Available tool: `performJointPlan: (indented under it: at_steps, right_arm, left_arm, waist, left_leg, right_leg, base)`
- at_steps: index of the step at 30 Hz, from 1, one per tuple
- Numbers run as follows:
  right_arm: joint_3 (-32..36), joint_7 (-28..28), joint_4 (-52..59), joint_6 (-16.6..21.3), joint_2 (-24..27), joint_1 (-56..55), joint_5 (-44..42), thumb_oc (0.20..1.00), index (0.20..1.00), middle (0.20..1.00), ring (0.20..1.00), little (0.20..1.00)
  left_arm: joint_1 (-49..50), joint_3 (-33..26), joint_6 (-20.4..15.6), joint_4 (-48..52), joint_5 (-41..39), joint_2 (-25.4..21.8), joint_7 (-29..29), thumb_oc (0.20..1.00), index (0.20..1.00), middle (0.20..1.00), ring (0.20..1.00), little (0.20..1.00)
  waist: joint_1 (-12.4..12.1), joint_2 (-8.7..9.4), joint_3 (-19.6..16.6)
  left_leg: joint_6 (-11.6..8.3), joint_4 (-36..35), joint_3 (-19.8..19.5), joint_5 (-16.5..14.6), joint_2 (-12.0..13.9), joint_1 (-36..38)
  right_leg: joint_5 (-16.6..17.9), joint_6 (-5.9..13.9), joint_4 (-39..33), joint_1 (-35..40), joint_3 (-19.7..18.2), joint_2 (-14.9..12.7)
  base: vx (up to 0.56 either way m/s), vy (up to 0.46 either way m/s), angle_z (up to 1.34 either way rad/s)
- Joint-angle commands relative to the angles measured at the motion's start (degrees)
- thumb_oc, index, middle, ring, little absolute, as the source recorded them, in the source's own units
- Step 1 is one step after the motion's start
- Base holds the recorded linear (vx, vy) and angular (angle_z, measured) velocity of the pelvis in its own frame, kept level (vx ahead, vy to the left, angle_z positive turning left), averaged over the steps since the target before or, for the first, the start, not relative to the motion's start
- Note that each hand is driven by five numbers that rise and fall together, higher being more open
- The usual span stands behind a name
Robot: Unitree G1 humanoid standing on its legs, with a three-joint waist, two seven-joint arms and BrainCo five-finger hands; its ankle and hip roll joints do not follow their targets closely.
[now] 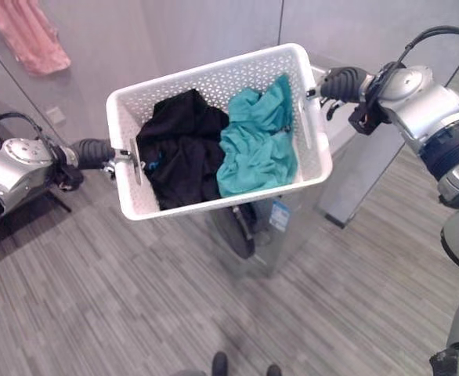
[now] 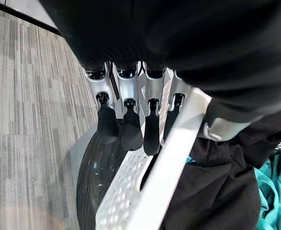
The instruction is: Grab the laundry basket,head to the washer,open it,put in the laundry and shut it.
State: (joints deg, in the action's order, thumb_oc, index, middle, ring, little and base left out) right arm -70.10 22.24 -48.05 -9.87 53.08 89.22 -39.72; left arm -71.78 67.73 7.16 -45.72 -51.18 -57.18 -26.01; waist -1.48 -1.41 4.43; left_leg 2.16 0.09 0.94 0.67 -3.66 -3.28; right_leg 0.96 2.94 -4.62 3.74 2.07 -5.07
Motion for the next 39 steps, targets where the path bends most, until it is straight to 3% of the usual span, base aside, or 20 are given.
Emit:
performJointPlan:
  at_steps: [1, 3, 5, 7, 8, 9, 11, 14, 17, 20, 21, 23, 26, 28, 29, 31, 32, 33, 34, 39]
  right_arm:
    - [5.0, -1.6, -2.1, 4.2, -3.7, 7.5, -1.9, 0.200, 0.200, 0.200, 0.200, 0.200]
    - [5.6, -2.0, -5.3, 3.7, -5.5, 8.1, -1.4, 0.200, 0.200, 0.200, 0.200, 0.200]
    - [6.2, -2.1, -6.1, 3.3, -5.6, 8.1, -1.0, 0.200, 0.200, 0.200, 0.200, 0.200]
    - [5.3, -1.5, -6.3, 2.3, -4.6, 9.9, -1.3, 0.200, 0.200, 0.200, 0.200, 0.200]
    - [5.3, -1.4, -7.4, 2.2, -4.5, 10.3, -1.2, 0.200, 0.200, 0.200, 0.200, 0.200]
    - [4.4, -1.6, -8.5, 2.2, -5.7, 10.7, -0.1, 0.200, 0.200, 0.200, 0.200, 0.200]
    - [3.8, -1.3, -8.6, 2.1, -6.3, 11.0, 0.3, 0.200, 0.200, 0.200, 0.200, 0.200]
    - [3.2, -1.0, -11.1, 1.9, -7.9, 11.6, 0.5, 0.200, 0.200, 0.200, 0.200, 0.200]
    - [1.1, -0.3, -10.6, 1.3, -5.8, 13.9, 1.4, 0.200, 0.200, 0.200, 0.200, 0.200]
    - [0.9, 0.2, -6.4, 2.1, -3.3, 12.6, -0.4, 0.200, 0.200, 0.200, 0.200, 0.200]
    - [0.9, 0.2, -6.4, 2.1, -3.3, 12.6, -0.4, 0.200, 0.200, 0.200, 0.200, 0.200]
    - [-0.3, 0.5, -9.2, 2.4, -2.4, 12.4, 1.3, 0.200, 0.200, 0.200, 0.200, 0.200]
    - [-0.2, 0.1, -9.1, 2.6, -2.2, 12.6, 0.9, 0.200, 0.200, 0.200, 0.200, 0.200]
    - [-0.2, -0.3, -9.2, 2.5, -2.0, 12.3, 0.7, 0.200, 0.200, 0.200, 0.200, 0.200]
    - [-0.4, -0.5, -8.8, 2.4, -1.0, 11.4, 1.2, 0.200, 0.200, 0.200, 0.200, 0.200]
    - [-0.3, -0.7, -6.6, 2.3, 0.3, 10.1, 1.5, 0.200, 0.200, 0.200, 0.200, 0.200]
    - [-0.7, -0.7, -5.2, 2.3, 0.6, 9.6, 1.9, 0.200, 0.200, 0.200, 0.200, 0.200]
    - [-0.5, 0.0, -4.8, 3.3, 0.1, 7.9, 3.0, 0.200, 0.200, 0.200, 0.200, 0.200]
    - [0.4, 0.7, -3.6, 2.3, -0.7, 6.4, 3.8, 0.200, 0.200, 0.200, 0.200, 0.200]
    - [0.0, 3.0, 2.4, -0.1, 0.6, 1.8, 6.1, 0.200, 0.200, 0.200, 0.200, 0.200]
  left_arm:
    - [-10.6, -3.7, -7.7, -3.0, -2.9, 5.4, 2.0, 0.200, 0.200, 0.200, 0.200, 0.200]
    - [-11.2, -4.3, -7.8, -5.7, -1.1, 10.0, 2.8, 0.200, 0.200, 0.200, 0.200, 0.200]
    - [-11.3, -5.2, -7.8, -6.8, -0.8, 11.1, 3.0, 0.200, 0.200, 0.200, 0.200, 0.200]
    - [-13.8, -4.5, -7.7, -8.1, -0.3, 13.8, 2.7, 0.200, 0.200, 0.200, 0.200, 0.200]
    - [-14.7, -4.9, -7.3, -9.7, 1.1, 14.5, 2.1, 0.200, 0.200, 0.200, 0.200, 0.200]
    - [-16.7, -4.7, -7.1, -12.2, 1.9, 14.6, 1.4, 0.200, 0.200, 0.200, 0.200, 0.200]
    - [-16.5, -4.9, -7.0, -13.2, 2.3, 15.2, 1.7, 0.200, 0.200, 0.200, 0.200, 0.200]
    - [-16.6, -6.4, -7.7, -15.0, 3.0, 16.9, 1.5, 0.200, 0.200, 0.200, 0.200, 0.200]
    - [-17.4, -6.4, -8.0, -15.9, 3.9, 17.1, 1.0, 0.200, 0.200, 0.200, 0.200, 0.200]
    - [-13.9, -8.9, -8.2, -12.5, 1.1, 16.4, 1.3, 0.200, 0.200, 0.200, 0.200, 0.200]
    - [-13.9, -8.9, -8.2, -12.5, 1.1, 16.4, 1.3, 0.200, 0.200, 0.200, 0.200, 0.200]
    - [-13.9, -8.8, -8.3, -11.3, 0.8, 16.6, 1.6, 0.200, 0.200, 0.200, 0.200, 0.200]
    - [-13.5, -9.9, -8.1, -11.1, -0.3, 16.4, 2.0, 0.200, 0.200, 0.200, 0.200, 0.200]
    - [-13.2, -9.7, -8.0, -11.9, 0.3, 16.6, 2.2, 0.200, 0.200, 0.200, 0.200, 0.200]
    - [-13.2, -9.3, -8.1, -11.6, 0.6, 17.4, 2.6, 0.200, 0.200, 0.200, 0.200, 0.200]
    - [-12.5, -9.3, -8.3, -11.2, 0.5, 18.1, 3.1, 0.200, 0.200, 0.200, 0.200, 0.200]
    - [-12.1, -9.0, -8.4, -10.8, 0.6, 17.7, 3.0, 0.200, 0.200, 0.200, 0.200, 0.200]
    - [-11.3, -9.3, -9.4, -12.2, 1.1, 17.1, 3.5, 0.200, 0.200, 0.200, 0.200, 0.200]
    - [-10.1, -9.7, -8.6, -12.3, 2.5, 16.5, 2.9, 0.200, 0.200, 0.200, 0.200, 0.200]
    - [-8.9, -6.8, -7.6, -11.3, 7.2, 16.0, 1.8, 0.200, 0.200, 0.200, 0.200, 0.200]
  waist:
    - [-0.3, 1.01, -5.2]
    - [1.1, -0.26, -3.0]
    - [1.6, -0.78, -2.4]
    - [3.8, -1.55, -0.7]
    - [4.1, -1.74, -0.1]
    - [4.2, -1.19, 0.3]
    - [4.9, -1.10, 0.3]
    - [7.0, -0.09, 0.7]
    - [9.2, 0.44, 0.2]
    - [10.0, 0.39, -1.3]
    - [10.0, 0.39, -1.4]
    - [9.1, 1.96, -1.2]
    - [8.3, 2.56, -0.8]
    - [7.2, 2.90, -0.3]
    - [6.8, 3.19, -0.1]
    - [6.0, 1.98, 0.5]
    - [5.5, 1.29, 0.8]
    - [4.0, -0.38, 1.7]
    - [4.0, -0.50, 1.7]
    - [5.7, -2.69, 0.7]
  left_leg:
    - [-3.15, 5.7, 1.7, -3.6, 0.9, -0.8]
    - [-2.01, 5.2, 0.3, -3.5, 0.3, 0.2]
    - [-1.79, 5.1, -0.1, -3.6, 0.4, 0.6]
    - [-1.42, 4.8, -2.2, -4.0, 0.5, 1.7]
    - [-1.44, 4.8, -2.0, -4.2, 0.6, 2.1]
    - [-1.98, 4.5, -0.8, -5.9, 0.3, 4.2]
    - [-2.35, 4.3, -1.3, -6.7, 0.6, 5.5]
    - [-3.56, 4.3, -2.2, -8.9, 1.4, 10.3]
    - [-5.57, 6.4, -4.4, -10.8, 3.8, 14.2]
    - [-7.19, 13.7, -5.1, -5.4, 5.9, 13.5]
    - [-7.19, 13.7, -5.1, -5.4, 6.0, 13.5]
    - [-9.01, 31.3, -4.9, 7.8, 7.1, 6.9]
    - [-8.68, 36.3, -5.1, 9.4, 6.8, 4.5]
    - [-7.76, 34.0, -3.2, 7.9, 6.6, 0.1]
    - [-7.51, 29.1, 0.1, 6.6, 8.0, -3.9]
    - [-7.53, 17.5, 1.8, 5.2, 8.8, -5.2]
    - [-7.70, 12.7, 0.2, 5.0, 8.2, -5.2]
    - [-8.10, 7.7, -6.8, 7.5, 6.3, -5.8]
    - [-8.20, 8.8, -8.1, 6.0, 5.9, -4.8]
    - [-7.15, 4.6, -5.3, 3.2, 5.3, -0.8]
  right_leg:
    - [7.5, 7.59, 12.4, -1.5, -3.1, -9.8]
    - [9.3, 6.02, 20.3, -5.7, -5.8, -7.8]
    - [8.3, 5.59, 22.9, -6.9, -6.2, -6.5]
    - [1.8, 4.16, 26.7, -11.3, -8.8, 0.3]
    - [-0.4, 3.63, 25.2, -13.7, -7.0, 1.7]
    - [0.5, 3.26, 18.8, -16.3, 0.0, -0.1]
    - [1.3, 3.49, 16.4, -16.6, 0.3, 0.5]
    - [5.9, 4.25, 9.4, -19.9, 0.0, 1.2]
    - [7.0, 4.21, 10.1, -19.8, -2.1, 2.1]
    - [5.8, 1.43, 10.9, -16.9, -3.0, 4.6]
    - [5.8, 1.43, 10.9, -16.9, -2.9, 4.6]
    - [3.2, -2.31, 9.2, -10.9, -3.2, 6.2]
    - [1.9, -3.30, 9.2, -8.9, -4.0, 6.7]
    - [1.1, -3.41, 8.9, -6.9, -5.1, 6.5]
    - [0.3, -3.05, 8.2, -5.2, -4.7, 5.7]
    - [-1.7, -2.21, 8.6, -3.3, -5.6, 6.1]
    - [-2.5, -1.95, 9.1, -2.5, -6.4, 6.5]
    - [-3.8, -1.28, 10.9, -0.9, -9.4, 7.6]
    - [-4.2, -1.32, 11.6, -0.8, -10.8, 7.4]
    - [-3.5, 0.35, 10.2, -1.1, -13.9, 4.8]
  base:
    - [0.01, 0.084, -0.01]
    - [0.02, 0.140, 0.03]
    - [0.04, 0.089, 0.09]
    - [0.10, 0.087, 0.23]
    - [0.25, -0.005, 0.23]
    - [0.23, -0.040, 0.22]
    - [0.31, -0.125, 0.02]
    - [0.28, -0.134, -0.03]
    - [0.42, -0.302, 0.31]
    - [0.34, -0.262, 0.66]
    - [0.34, -0.329, 0.18]
    - [0.40, -0.468, 0.00]
    - [0.24, -0.249, -0.04]
    - [0.29, -0.155, -0.02]
    - [0.33, -0.081, 0.02]
    - [0.33, 0.045, 0.03]
    - [0.46, 0.160, -0.55]
    - [0.40, 0.137, -0.98]
    - [0.38, 0.142, -1.61]
    - [0.15, 0.193, -0.81]
